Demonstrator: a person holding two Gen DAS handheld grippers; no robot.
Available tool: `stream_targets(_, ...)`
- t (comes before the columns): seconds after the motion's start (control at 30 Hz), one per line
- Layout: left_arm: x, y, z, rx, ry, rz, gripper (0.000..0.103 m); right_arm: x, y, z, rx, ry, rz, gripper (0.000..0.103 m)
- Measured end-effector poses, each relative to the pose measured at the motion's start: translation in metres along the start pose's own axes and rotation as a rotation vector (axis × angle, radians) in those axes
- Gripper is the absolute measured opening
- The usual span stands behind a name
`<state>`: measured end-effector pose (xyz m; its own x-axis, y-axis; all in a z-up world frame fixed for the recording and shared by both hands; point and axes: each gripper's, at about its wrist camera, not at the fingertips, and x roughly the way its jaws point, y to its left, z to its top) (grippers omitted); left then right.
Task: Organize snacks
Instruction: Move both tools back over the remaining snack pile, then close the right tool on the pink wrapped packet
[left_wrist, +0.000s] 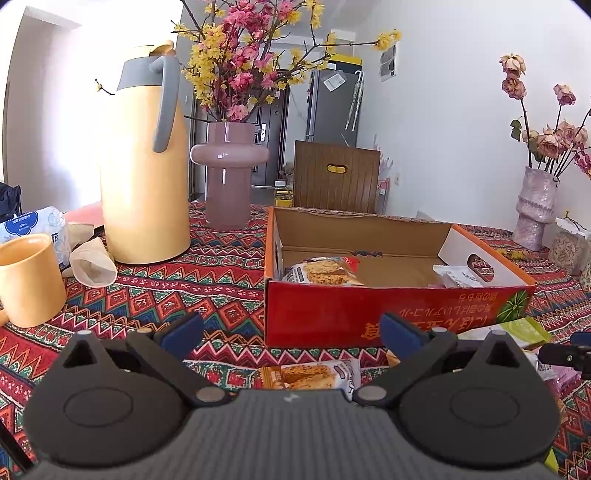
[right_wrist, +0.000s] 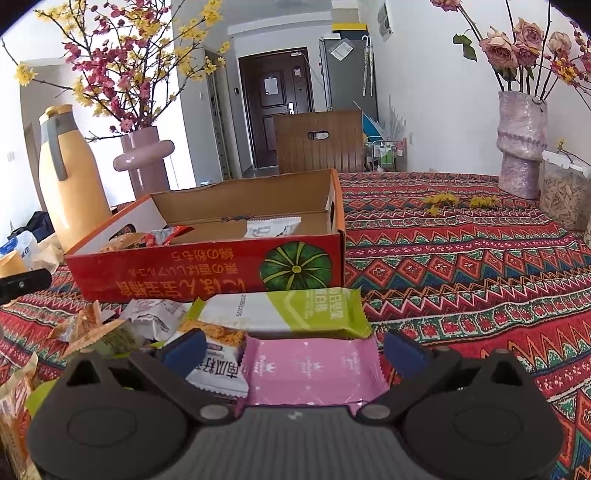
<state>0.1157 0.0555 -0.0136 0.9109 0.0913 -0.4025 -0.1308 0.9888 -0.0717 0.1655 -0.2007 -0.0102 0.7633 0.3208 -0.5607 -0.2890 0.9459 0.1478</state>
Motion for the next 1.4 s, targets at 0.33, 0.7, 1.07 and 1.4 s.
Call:
stream_targets(0.33,0.001,-0.001,0.0,0.0,0.002,0.004,0.103,-0.011,-0.009,0.003,0.007,-0.015,0.0,0.081)
stream_targets(0.7,0.001,0.0,0.0,-0.006,0.005,0.002,0.103,-0.002,-0.009,0.004,-0.019,0.012,-0.009,0.067)
stream_targets(1.07,-0.003,0.001,0.0,-0.017,-0.005,-0.018,0.103,0.006,0.006,-0.005,-0.094,0.093,-0.048,0.084)
stream_targets(1.4,-0.004,0.004,0.001,-0.031,-0.002,-0.039,0.103,0.018,-0.007,-0.007,-0.045,0.136,-0.087,0.094)
